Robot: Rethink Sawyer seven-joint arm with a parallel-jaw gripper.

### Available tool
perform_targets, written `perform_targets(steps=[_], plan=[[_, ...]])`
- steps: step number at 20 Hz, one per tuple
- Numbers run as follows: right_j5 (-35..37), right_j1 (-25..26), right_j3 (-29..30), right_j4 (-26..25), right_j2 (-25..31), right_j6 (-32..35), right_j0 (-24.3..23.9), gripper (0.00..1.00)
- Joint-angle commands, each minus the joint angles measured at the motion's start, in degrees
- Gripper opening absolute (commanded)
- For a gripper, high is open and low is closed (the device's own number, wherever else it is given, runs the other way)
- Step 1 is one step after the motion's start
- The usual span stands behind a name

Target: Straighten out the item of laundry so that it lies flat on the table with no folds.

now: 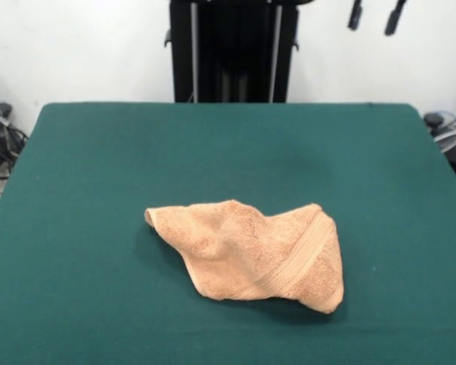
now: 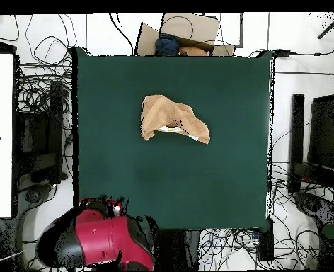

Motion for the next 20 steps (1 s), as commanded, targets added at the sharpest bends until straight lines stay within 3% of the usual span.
perform_targets(steps=[1,13,20], plan=[[-7.7,9.1,-1.2,-4.4,-2.6,8.5,-2.2,1.00],[-15.4,19.9,-6.5,-5.9,-3.5,5.9,-6.0,1.00],[-13.8,20.4,-9.3,-6.6,-1.4,2.9,-9.6,1.00]])
